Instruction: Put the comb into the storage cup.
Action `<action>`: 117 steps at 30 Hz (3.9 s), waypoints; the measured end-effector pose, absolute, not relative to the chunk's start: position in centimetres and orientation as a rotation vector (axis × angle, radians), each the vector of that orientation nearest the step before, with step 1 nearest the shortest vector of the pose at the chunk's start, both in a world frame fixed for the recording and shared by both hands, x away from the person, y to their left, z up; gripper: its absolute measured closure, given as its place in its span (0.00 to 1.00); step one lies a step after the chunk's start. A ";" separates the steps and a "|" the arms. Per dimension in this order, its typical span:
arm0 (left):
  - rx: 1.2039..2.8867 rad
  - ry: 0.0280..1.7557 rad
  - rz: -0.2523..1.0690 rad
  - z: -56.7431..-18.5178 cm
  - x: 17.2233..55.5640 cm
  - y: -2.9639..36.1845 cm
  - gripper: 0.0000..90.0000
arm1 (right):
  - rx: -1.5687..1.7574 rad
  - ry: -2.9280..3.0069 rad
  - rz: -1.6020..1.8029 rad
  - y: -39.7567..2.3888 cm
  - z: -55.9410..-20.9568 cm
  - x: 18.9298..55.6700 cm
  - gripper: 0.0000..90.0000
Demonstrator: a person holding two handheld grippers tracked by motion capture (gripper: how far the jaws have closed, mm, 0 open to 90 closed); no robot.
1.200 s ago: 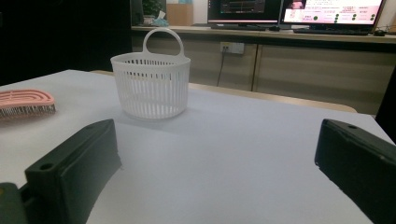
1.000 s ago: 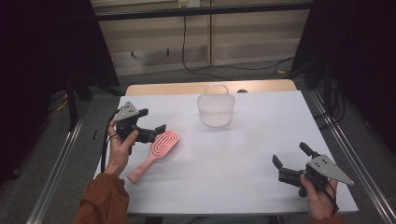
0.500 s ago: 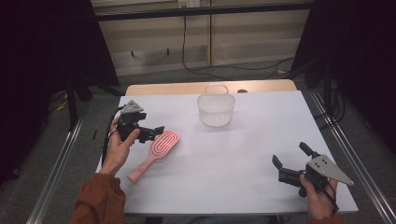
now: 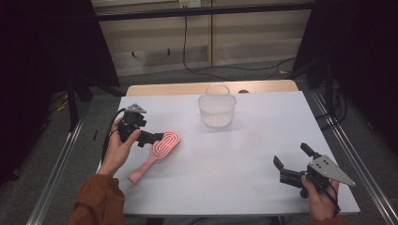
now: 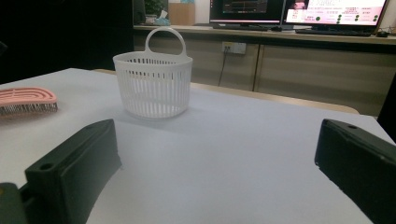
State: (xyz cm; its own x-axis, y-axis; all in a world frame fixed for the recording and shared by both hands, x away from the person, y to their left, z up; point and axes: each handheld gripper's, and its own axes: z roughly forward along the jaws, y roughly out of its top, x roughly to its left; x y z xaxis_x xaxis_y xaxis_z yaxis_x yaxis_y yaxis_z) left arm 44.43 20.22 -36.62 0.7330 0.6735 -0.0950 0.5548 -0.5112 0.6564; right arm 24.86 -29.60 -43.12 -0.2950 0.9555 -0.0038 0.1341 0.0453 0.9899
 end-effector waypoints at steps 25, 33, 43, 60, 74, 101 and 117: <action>2.452 0.905 0.136 -37.7 44.2 19.5 0.06 | 1.131 1.563 1.330 -29.6 -43.2 24.8 0.00; 2.492 0.945 0.091 -38.4 44.5 18.8 0.06 | 1.130 1.567 1.329 -29.6 -43.2 24.9 0.00; 2.555 0.949 0.060 -39.1 45.0 17.0 0.07 | 1.127 1.574 1.326 -29.5 -43.2 24.9 0.00; 2.609 0.947 0.045 -40.2 45.9 15.7 0.07 | 1.124 1.591 1.324 -29.5 -43.3 24.9 0.00; 2.613 0.935 0.042 -41.0 45.9 15.5 0.08 | 1.131 1.594 1.322 -29.5 -43.3 24.9 0.00; 2.623 0.997 0.012 -41.6 46.0 15.1 0.19 | 1.131 1.600 1.328 -29.5 -43.4 24.9 0.00; 2.623 1.005 -0.005 -41.4 45.9 15.2 0.21 | 1.130 1.602 1.325 -29.5 -43.4 24.9 0.00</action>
